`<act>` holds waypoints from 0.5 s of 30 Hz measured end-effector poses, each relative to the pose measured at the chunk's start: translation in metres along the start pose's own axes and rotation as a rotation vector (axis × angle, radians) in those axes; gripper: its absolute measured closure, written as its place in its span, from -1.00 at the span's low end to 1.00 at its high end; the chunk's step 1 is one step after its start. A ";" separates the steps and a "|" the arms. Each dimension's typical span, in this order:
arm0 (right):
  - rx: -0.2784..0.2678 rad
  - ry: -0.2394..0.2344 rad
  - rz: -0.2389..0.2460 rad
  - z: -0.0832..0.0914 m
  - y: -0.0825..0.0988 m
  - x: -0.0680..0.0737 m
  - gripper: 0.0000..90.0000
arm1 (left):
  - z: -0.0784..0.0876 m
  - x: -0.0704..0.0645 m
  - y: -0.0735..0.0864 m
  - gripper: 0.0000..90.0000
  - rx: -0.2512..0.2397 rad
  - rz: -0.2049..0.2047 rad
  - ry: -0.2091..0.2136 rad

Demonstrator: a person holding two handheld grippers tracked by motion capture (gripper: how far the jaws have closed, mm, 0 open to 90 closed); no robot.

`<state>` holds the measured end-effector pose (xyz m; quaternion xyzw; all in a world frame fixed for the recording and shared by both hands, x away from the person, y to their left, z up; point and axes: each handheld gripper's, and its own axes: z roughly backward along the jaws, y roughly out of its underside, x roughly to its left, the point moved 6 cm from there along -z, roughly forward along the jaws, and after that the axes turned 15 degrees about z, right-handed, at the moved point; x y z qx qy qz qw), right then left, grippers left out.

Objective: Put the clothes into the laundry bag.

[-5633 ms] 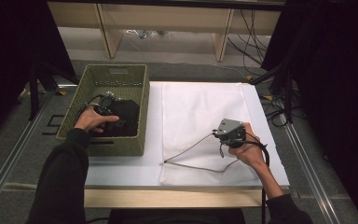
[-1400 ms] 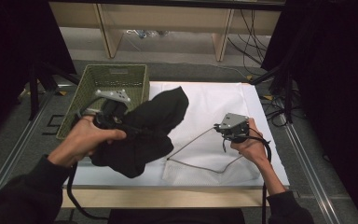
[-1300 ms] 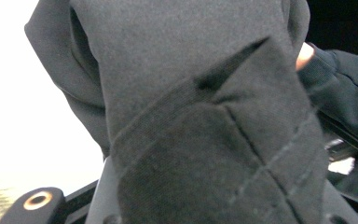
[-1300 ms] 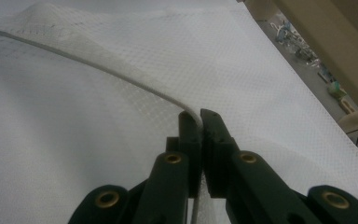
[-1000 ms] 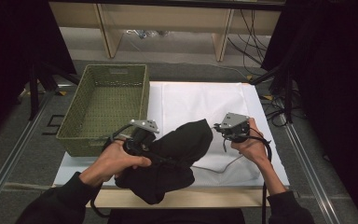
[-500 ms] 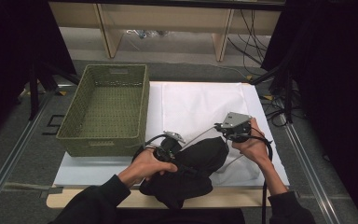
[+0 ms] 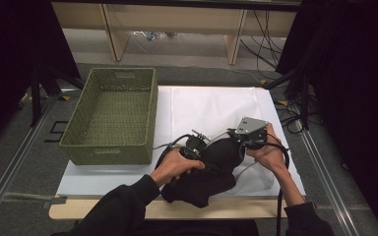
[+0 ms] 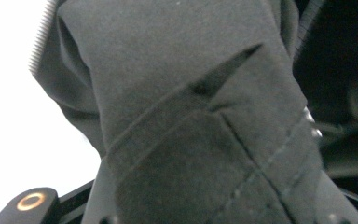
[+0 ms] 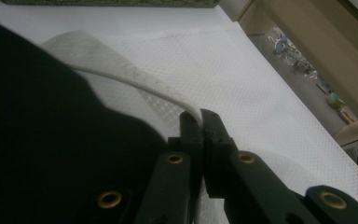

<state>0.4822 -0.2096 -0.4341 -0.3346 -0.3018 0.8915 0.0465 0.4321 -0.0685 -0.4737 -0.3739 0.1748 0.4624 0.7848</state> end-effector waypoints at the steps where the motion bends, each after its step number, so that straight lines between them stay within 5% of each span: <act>1: 0.002 -0.002 -0.014 0.000 -0.001 0.001 0.99 | -0.001 0.002 -0.004 0.24 -0.015 0.009 -0.013; 3: -0.007 0.006 0.004 0.000 -0.003 0.000 0.99 | -0.003 0.006 -0.011 0.22 -0.029 -0.032 -0.072; 8: -0.005 -0.002 0.003 0.000 -0.004 0.002 1.00 | -0.015 0.019 -0.025 0.07 -0.089 0.054 -0.104; 10: 0.002 -0.013 0.007 -0.002 -0.003 0.005 1.00 | -0.019 0.024 -0.025 -0.10 -0.075 0.037 -0.122; 11: 0.000 -0.014 0.019 -0.003 -0.002 0.004 1.00 | -0.019 0.025 -0.025 -0.18 -0.069 0.025 -0.125; 13: 0.003 -0.018 0.017 -0.004 -0.001 0.005 1.00 | -0.016 0.020 -0.029 -0.29 -0.125 0.069 -0.100; 15: 0.010 -0.021 -0.008 -0.004 0.001 0.006 1.00 | -0.010 0.016 -0.029 -0.52 -0.128 0.047 -0.095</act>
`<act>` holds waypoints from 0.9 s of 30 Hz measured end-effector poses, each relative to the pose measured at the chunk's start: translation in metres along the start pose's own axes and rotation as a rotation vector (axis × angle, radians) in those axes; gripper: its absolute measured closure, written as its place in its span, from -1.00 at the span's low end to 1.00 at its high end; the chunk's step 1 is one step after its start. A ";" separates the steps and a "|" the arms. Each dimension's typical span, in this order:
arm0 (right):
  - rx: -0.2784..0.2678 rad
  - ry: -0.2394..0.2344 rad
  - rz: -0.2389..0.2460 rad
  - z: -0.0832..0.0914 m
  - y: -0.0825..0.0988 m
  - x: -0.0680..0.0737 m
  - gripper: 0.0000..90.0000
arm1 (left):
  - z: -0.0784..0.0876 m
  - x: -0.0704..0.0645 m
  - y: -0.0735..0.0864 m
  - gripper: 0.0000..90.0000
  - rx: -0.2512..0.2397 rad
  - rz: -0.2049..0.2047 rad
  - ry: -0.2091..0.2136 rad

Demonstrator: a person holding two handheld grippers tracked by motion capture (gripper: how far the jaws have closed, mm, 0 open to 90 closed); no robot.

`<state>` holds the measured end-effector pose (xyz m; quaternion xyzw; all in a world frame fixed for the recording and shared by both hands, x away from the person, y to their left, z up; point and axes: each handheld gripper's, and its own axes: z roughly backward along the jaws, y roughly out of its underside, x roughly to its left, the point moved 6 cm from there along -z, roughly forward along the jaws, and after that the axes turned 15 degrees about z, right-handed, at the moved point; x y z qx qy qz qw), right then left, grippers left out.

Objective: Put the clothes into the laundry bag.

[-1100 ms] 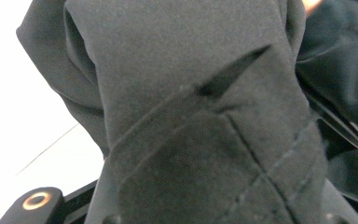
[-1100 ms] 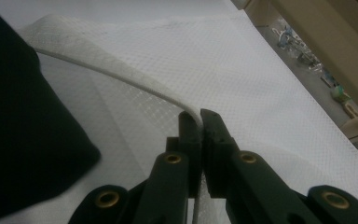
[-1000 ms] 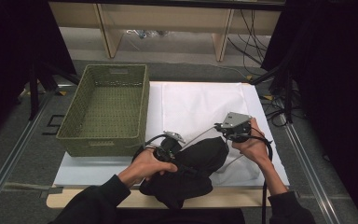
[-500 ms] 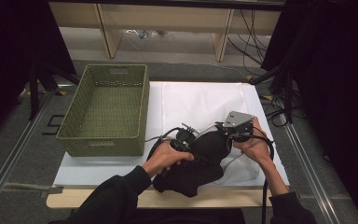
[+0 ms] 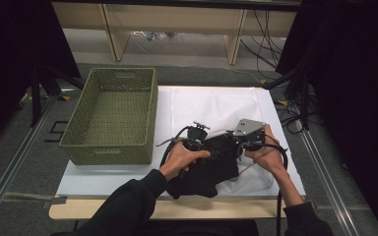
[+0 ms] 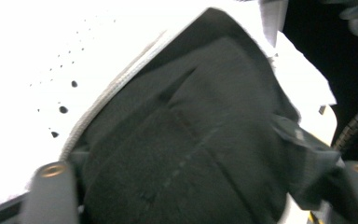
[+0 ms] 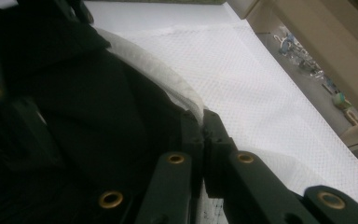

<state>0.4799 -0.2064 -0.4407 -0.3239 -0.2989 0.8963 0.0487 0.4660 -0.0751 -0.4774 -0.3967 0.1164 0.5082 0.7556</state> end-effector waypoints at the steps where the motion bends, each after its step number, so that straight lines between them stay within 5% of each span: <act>1: 0.000 0.000 0.000 0.000 0.000 0.000 1.00 | 0.003 -0.002 0.001 -0.52 0.015 -0.015 -0.007; 4: -0.004 -0.001 0.014 0.000 0.000 -0.001 1.00 | 0.011 -0.006 0.002 -0.57 0.004 -0.065 -0.040; 5: -0.004 0.000 0.014 0.000 0.000 -0.001 1.00 | 0.018 -0.006 0.003 -0.59 0.020 -0.120 -0.066; 8: -0.007 0.004 0.020 0.000 -0.001 -0.001 1.00 | 0.026 -0.010 0.003 -0.59 0.006 -0.146 -0.067; 15: -0.009 0.001 0.018 0.001 0.000 -0.001 0.99 | 0.055 -0.019 0.006 -0.63 -0.025 -0.176 -0.019; 22: -0.001 0.000 0.001 0.000 0.001 0.000 0.99 | 0.090 -0.020 0.001 -0.64 -0.120 -0.207 0.006; 27: -0.005 0.001 0.021 0.000 0.001 -0.001 0.99 | 0.096 -0.009 0.014 -0.64 -0.061 -0.223 -0.039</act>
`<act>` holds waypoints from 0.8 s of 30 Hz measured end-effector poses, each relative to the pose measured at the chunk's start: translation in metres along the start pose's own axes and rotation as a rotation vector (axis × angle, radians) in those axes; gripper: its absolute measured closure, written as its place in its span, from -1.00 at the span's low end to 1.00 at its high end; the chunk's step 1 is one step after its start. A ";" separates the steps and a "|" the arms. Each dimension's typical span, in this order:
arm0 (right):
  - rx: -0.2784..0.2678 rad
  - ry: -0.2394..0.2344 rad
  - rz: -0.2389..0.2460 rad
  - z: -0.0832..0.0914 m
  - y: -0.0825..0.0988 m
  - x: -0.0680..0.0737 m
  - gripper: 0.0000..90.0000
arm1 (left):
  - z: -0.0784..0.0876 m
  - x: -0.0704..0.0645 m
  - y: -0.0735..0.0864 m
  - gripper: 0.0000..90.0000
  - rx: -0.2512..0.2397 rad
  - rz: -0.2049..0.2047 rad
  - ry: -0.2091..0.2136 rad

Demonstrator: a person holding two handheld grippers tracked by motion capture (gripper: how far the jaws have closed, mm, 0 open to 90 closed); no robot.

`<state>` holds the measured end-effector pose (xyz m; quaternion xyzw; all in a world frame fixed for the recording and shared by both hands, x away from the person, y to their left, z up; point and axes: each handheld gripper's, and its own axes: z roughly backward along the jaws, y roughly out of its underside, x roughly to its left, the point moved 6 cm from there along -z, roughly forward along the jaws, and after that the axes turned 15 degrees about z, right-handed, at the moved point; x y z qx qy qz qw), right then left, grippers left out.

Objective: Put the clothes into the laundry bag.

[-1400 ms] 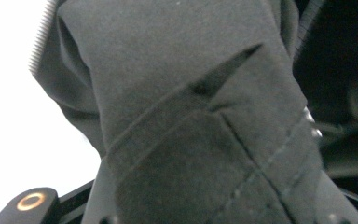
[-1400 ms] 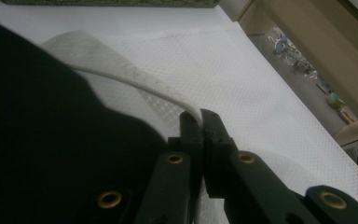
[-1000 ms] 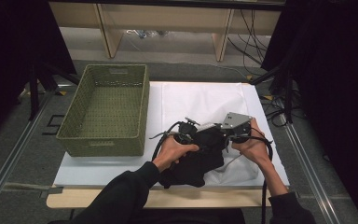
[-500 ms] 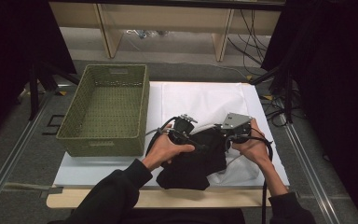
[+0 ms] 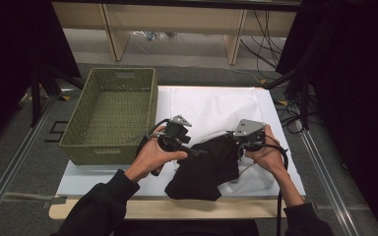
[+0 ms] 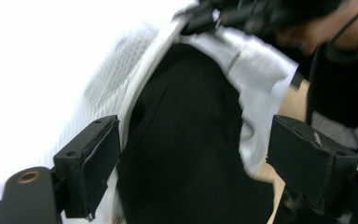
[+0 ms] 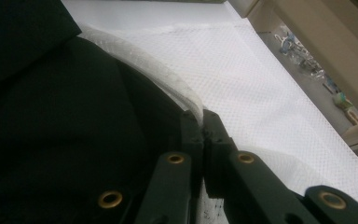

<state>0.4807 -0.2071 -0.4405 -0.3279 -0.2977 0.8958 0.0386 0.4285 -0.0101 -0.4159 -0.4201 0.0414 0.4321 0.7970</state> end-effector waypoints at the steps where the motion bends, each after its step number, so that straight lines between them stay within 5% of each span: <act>1: 0.001 0.000 0.000 0.000 0.000 0.000 0.99 | -0.002 0.002 0.006 -0.64 0.019 0.000 -0.005; 6: 0.002 0.000 0.001 0.001 -0.001 0.000 0.99 | -0.018 0.011 0.036 -0.65 0.100 -0.001 0.010; 8: -0.002 0.004 0.003 0.001 -0.002 0.000 0.99 | -0.029 0.008 0.046 -0.65 0.099 0.004 0.057; 11: 0.001 -0.002 0.006 0.000 -0.002 0.001 0.99 | -0.045 0.007 0.055 -0.67 0.132 -0.010 0.039; 13: 0.005 -0.001 0.002 0.000 -0.002 0.001 0.99 | -0.054 0.009 0.057 -0.67 0.156 -0.065 -0.002; 15: 0.008 -0.002 0.004 -0.001 -0.001 0.001 0.99 | -0.063 0.009 0.056 -0.64 0.156 -0.077 -0.027; 18: 0.005 -0.003 0.000 -0.001 -0.002 0.001 0.99 | -0.076 0.009 0.054 -0.37 0.162 -0.065 -0.012; 19: 0.002 0.000 0.004 -0.001 -0.002 0.001 0.99 | -0.078 0.008 0.053 -0.20 0.153 -0.033 0.005; 20: 0.002 -0.001 -0.003 0.001 -0.003 0.002 1.00 | -0.078 0.006 0.050 0.17 0.145 0.031 0.049; 21: -0.004 -0.004 -0.002 0.002 -0.005 0.002 1.00 | -0.078 0.005 0.047 0.25 0.126 0.079 0.078; 23: -0.008 0.000 0.006 0.003 -0.006 0.001 1.00 | -0.077 0.003 0.042 0.29 0.122 0.077 0.054; 24: -0.010 0.005 0.029 0.004 -0.007 0.000 1.00 | -0.076 0.001 0.039 0.31 0.128 0.112 0.067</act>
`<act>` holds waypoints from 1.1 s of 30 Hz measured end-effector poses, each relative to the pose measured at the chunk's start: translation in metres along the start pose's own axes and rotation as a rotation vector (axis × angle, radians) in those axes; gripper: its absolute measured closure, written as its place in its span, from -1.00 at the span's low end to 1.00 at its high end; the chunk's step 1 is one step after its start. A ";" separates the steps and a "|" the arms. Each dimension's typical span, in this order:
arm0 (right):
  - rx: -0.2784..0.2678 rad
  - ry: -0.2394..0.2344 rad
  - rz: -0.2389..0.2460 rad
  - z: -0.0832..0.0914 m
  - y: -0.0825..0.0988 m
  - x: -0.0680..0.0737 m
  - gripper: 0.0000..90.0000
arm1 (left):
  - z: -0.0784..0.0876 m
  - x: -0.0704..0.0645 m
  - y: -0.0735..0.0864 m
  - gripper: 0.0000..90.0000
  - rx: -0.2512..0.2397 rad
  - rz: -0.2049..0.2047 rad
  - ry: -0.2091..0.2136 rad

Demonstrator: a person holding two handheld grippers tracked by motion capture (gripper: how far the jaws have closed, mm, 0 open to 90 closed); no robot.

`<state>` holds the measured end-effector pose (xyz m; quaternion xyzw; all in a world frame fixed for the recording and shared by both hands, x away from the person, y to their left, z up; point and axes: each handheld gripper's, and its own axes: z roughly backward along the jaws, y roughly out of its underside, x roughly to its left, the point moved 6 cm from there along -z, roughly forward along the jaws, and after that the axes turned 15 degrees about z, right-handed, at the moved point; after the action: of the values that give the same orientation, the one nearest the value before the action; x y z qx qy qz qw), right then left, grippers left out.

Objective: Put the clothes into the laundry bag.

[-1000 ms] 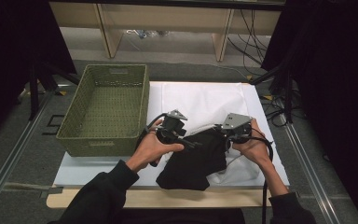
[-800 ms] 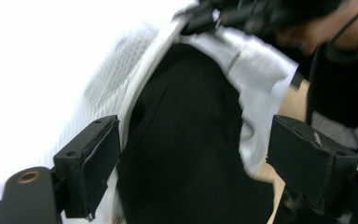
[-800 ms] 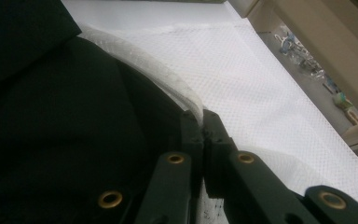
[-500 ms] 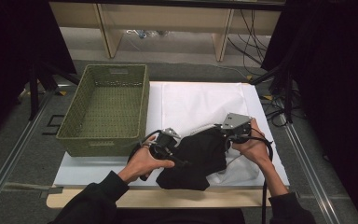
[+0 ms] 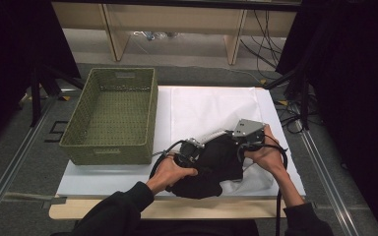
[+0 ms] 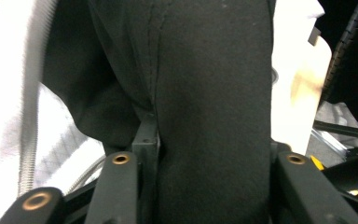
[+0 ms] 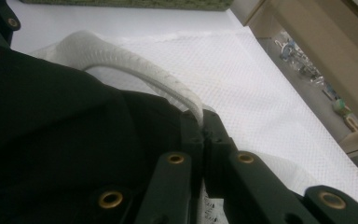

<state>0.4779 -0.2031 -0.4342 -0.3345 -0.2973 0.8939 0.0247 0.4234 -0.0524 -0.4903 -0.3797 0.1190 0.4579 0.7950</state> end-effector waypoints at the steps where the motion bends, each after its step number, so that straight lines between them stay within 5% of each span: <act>1: -0.007 -0.002 -0.005 0.002 -0.002 0.000 1.00 | 0.002 -0.002 -0.003 0.32 0.000 0.024 0.010; 6: -0.020 0.012 -0.032 0.008 -0.006 -0.002 1.00 | 0.012 -0.008 -0.027 0.33 -0.054 0.074 0.014; 9: -0.023 0.017 -0.028 0.008 -0.006 -0.004 1.00 | 0.000 -0.003 -0.036 0.32 -0.059 0.121 0.002; 13: -0.017 0.005 -0.015 0.007 -0.005 -0.002 1.00 | -0.021 0.005 -0.042 0.12 -0.096 0.114 -0.063; 15: -0.017 0.009 -0.011 0.006 -0.005 -0.002 1.00 | -0.021 0.004 -0.043 0.04 -0.102 0.116 -0.055; 21: -0.010 0.009 -0.031 0.007 -0.001 -0.002 0.99 | 0.012 -0.005 -0.036 -0.57 -0.131 0.061 -0.059; 26: -0.009 0.006 -0.032 0.007 -0.001 -0.001 1.00 | 0.038 -0.001 -0.014 -0.64 -0.112 -0.059 -0.136; 30: -0.010 0.000 -0.026 0.006 -0.002 0.000 0.99 | 0.039 0.014 0.011 -0.64 -0.026 -0.096 -0.164; 33: -0.011 0.005 -0.020 0.005 -0.001 -0.001 0.99 | 0.023 0.020 0.026 -0.62 0.043 -0.121 -0.189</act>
<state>0.4758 -0.2047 -0.4301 -0.3338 -0.3054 0.8912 0.0325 0.4100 -0.0159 -0.4985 -0.3241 0.0304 0.4402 0.8368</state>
